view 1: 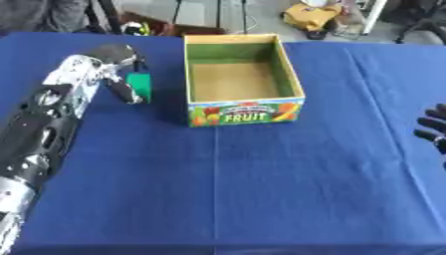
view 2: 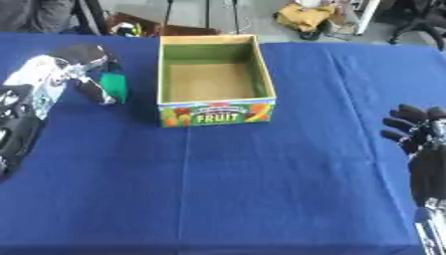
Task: Pick up objects on the table and place them in the box.
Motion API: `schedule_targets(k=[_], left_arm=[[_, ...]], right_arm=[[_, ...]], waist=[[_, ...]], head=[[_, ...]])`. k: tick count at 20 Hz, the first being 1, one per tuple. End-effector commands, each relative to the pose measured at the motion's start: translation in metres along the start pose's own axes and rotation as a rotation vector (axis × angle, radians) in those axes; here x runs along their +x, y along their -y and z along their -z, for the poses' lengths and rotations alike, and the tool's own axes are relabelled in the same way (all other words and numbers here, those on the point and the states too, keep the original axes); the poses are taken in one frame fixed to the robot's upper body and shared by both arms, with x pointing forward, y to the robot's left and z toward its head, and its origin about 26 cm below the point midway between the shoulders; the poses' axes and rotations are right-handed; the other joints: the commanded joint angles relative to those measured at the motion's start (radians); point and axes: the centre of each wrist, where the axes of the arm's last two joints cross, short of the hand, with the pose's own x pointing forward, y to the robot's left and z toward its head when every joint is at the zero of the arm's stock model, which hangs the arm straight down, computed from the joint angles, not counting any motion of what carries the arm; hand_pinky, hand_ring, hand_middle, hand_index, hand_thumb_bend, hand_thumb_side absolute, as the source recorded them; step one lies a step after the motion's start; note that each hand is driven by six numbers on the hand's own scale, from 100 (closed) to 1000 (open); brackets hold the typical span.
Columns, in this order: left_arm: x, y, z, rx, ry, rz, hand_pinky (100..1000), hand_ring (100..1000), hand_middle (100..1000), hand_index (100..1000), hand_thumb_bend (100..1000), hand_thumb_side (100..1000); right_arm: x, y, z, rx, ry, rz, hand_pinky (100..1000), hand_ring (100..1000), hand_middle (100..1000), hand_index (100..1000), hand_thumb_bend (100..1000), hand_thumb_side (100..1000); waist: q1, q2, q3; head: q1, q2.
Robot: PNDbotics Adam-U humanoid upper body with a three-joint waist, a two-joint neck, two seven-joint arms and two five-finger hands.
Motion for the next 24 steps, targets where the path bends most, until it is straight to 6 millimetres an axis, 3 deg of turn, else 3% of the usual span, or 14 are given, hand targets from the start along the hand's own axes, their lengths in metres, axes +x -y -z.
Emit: schedule_targets(k=[1,2,4,5,7,8,9,16,20,24], left_arm=[[-0.005,-0.008,-0.002,0.011,-0.005,-0.013,678,628,598,778,663,246],[-0.006,-0.007,-0.002,0.009,-0.006,-0.016,659,570,542,743,646,222],[-0.006,-0.005,-0.002,0.016,-0.011,-0.019,655,561,533,737,641,217],[-0.007,-0.007,-0.003,0.031,-0.02,-0.023,586,402,352,589,494,100],[-0.007,-0.008,-0.004,0.068,-0.039,-0.029,577,380,328,567,469,100],[-0.007,-0.01,-0.004,0.085,-0.044,-0.031,538,293,232,474,351,100],[-0.007,-0.013,-0.004,0.104,-0.047,-0.035,525,262,196,436,311,100],[0.007,-0.054,-0.012,0.26,0.053,-0.123,526,226,161,393,238,100],[0.033,-0.085,-0.018,0.337,0.181,-0.163,525,221,156,387,212,100],[0.065,-0.103,-0.016,0.357,0.284,-0.196,526,223,156,386,196,100]], right_arm=[[0.006,0.002,0.005,0.009,0.024,-0.012,726,753,719,797,100,1000],[0.006,0.002,0.005,0.009,0.023,-0.012,726,753,719,797,100,1000],[0.006,0.002,0.004,0.008,0.023,-0.012,726,753,719,797,100,1000],[0.006,0.002,0.004,0.008,0.022,-0.013,726,753,719,797,100,1000],[0.006,0.002,0.004,0.007,0.023,-0.013,726,753,719,797,100,1000],[0.006,0.002,0.004,0.007,0.023,-0.013,726,753,719,797,100,1000],[0.006,0.002,0.004,0.007,0.023,-0.013,726,753,719,797,100,1000],[0.006,0.003,0.004,0.008,0.023,-0.015,726,753,719,797,100,1000],[0.006,0.003,0.005,0.013,0.022,-0.014,726,753,719,797,100,1000],[0.005,0.002,0.005,0.018,0.018,-0.012,726,753,719,797,100,1000]], waist=[[0.002,-0.012,-0.003],[0.002,-0.012,-0.004],[0.002,-0.012,-0.004],[0.002,-0.012,-0.004],[0.002,-0.012,-0.004],[0.002,-0.013,-0.003],[0.002,-0.013,-0.003],[0.001,-0.016,-0.002],[0.003,-0.019,-0.007],[0.006,-0.023,-0.015]], head=[[0.0,0.003],[0.0,0.003],[0.0,0.004],[0.0,0.004],[0.0,0.005],[-0.001,0.005],[-0.001,0.004],[-0.003,0.005],[0.001,0.005],[0.008,0.005]])
